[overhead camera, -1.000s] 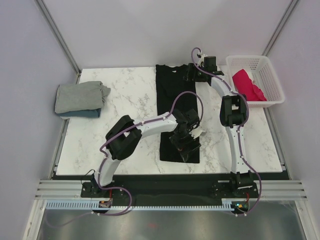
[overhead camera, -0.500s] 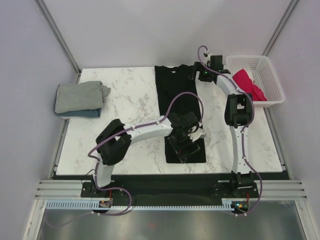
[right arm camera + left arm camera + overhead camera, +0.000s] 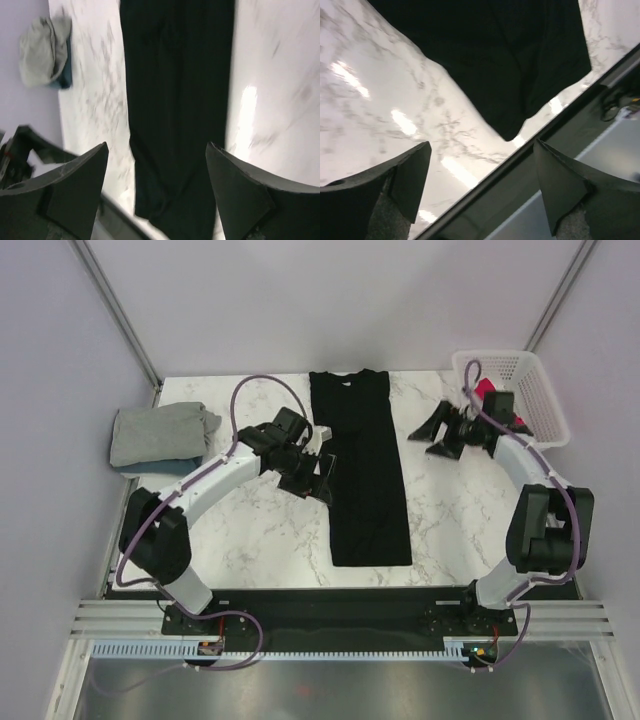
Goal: Fold and stack the t-shirts
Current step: Fold the tshirt
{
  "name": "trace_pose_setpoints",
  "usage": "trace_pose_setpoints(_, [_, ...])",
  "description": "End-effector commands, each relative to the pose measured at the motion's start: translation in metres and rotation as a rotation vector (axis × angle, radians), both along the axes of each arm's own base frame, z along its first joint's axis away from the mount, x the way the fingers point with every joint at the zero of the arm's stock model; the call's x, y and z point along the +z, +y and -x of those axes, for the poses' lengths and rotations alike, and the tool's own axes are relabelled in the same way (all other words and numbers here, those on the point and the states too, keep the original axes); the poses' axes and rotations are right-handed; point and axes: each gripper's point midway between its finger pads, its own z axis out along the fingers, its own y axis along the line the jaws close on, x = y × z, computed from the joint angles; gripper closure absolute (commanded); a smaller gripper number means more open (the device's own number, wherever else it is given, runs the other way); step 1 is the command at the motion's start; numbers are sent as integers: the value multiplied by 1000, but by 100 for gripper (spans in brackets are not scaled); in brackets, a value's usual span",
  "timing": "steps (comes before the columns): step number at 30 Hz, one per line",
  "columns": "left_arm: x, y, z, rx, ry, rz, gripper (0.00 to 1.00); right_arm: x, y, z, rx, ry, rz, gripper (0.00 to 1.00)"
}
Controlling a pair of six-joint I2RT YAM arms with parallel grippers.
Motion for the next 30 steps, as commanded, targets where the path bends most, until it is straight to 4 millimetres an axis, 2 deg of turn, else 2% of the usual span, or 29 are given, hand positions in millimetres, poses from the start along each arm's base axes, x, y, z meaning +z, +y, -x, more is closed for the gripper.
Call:
trace_pose_setpoints(1, [0, -42, 26, 148, 336, 224, 12, -61, 37, 93, 59, 382, -225, 14])
trace_pose_setpoints(2, [-4, -43, 29, 151, 362, 233, 12, -67, 39, 107, 55, 414, -242, 14])
trace_pose_setpoints(3, [-18, -39, 36, 173, 405, 211, 12, -78, 44, 132, 44, 472, -265, 14])
trace_pose_setpoints(4, [-27, -35, 41, 179, 427, 193, 12, -83, 46, 145, 44, 495, -276, 15])
trace_pose_setpoints(5, [-30, -38, 41, 207, 451, 213, 13, -97, 48, 166, 36, 550, -285, 15])
trace_pose_setpoints(6, [-44, -33, 51, 234, 499, 193, 14, -96, 49, 174, 34, 546, -285, 15])
trace_pose_setpoints(8, [-54, -31, 56, 246, 531, 195, 21, -109, 50, 194, 10, 590, -280, 15])
trace_pose_setpoints(11, [-73, -24, 68, 290, 581, 172, 25, -116, 56, 213, -9, 645, -308, 15])
trace_pose_setpoints(12, [-82, -20, 76, 313, 610, 156, 25, -116, 58, 217, -6, 651, -310, 16])
trace_pose_setpoints(16, [-103, -18, 83, 361, 668, 154, 23, -122, 66, 233, 37, 681, -259, 16])
trace_pose_setpoints(22, [-113, -22, 84, 401, 712, 169, 21, -129, 58, 241, 52, 702, -155, 16])
trace_pose_setpoints(26, [-117, -25, 83, 411, 724, 183, 23, -129, 50, 243, 53, 704, -78, 16])
trace_pose_setpoints(30, [-118, -27, 82, 409, 732, 186, 30, -138, 44, 252, 33, 740, -38, 17])
